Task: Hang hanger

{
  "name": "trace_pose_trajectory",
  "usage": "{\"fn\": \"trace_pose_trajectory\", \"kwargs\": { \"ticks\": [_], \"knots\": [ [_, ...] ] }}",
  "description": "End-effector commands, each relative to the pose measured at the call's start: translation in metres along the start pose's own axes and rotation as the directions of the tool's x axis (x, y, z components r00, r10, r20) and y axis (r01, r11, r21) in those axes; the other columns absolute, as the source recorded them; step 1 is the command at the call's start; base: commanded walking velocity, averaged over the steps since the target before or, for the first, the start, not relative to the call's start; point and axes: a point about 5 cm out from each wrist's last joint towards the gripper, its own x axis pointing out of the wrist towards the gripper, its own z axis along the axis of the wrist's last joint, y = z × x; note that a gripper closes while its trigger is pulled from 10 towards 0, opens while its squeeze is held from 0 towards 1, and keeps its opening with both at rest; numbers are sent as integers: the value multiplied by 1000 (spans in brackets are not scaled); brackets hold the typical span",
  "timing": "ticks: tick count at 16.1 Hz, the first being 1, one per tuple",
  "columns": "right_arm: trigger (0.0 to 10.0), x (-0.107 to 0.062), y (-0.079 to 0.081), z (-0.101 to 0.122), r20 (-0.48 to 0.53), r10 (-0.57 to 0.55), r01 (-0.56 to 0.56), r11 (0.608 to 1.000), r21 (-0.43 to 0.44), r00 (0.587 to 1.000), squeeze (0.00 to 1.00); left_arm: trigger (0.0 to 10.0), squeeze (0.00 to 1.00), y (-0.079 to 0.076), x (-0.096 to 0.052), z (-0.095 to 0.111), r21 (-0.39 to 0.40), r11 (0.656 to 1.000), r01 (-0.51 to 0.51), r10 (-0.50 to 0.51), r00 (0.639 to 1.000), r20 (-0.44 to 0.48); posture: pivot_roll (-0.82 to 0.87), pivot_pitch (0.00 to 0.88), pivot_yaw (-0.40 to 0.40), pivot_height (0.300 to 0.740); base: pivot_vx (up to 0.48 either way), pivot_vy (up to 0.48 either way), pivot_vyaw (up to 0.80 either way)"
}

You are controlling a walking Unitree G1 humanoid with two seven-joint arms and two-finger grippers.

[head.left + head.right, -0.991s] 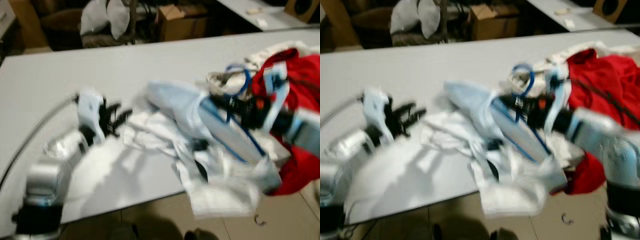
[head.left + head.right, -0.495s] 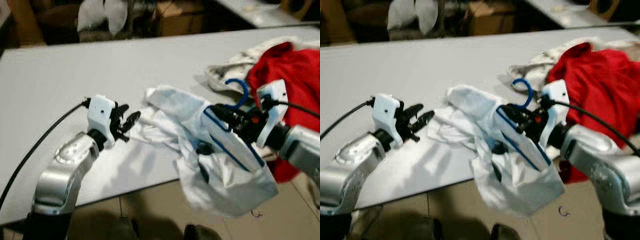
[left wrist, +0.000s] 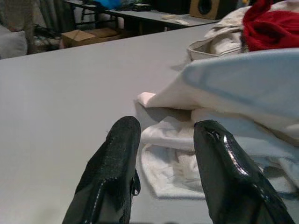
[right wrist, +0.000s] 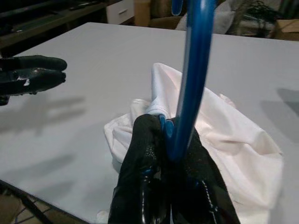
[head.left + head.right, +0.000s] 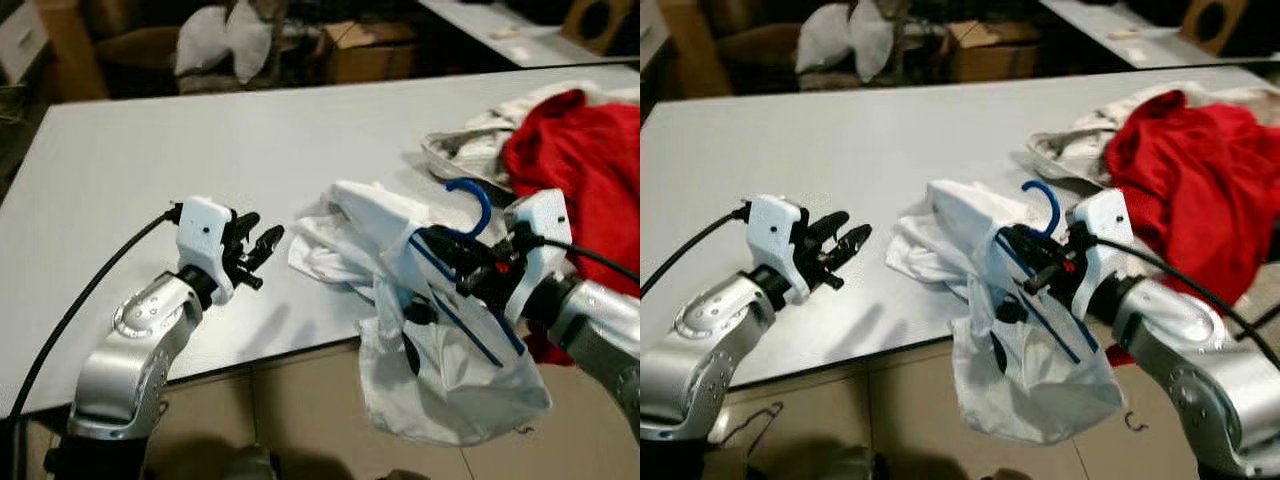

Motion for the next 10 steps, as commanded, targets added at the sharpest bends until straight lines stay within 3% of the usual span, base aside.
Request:
{"fn": "trace_pose_trajectory", "kwargs": {
  "ticks": [1, 10],
  "knots": [
    [10000, -3, 4, -2, -1, -7, 7, 1000, -17, 1000, 0, 10000, 0, -5, -1, -1, 10, 1000, 14, -14, 1000, 4, -69, 0, -7, 740, 0, -480, 0],
    [10000, -2, 4, -9, -13, -67, 65, 993, -97, 998, 0, 10000, 0, -8, -4, -4, 16, 1000, 10, -10, 1000, -5, -65, 0, -9, 740, 0, -480, 0]
  ]
}}
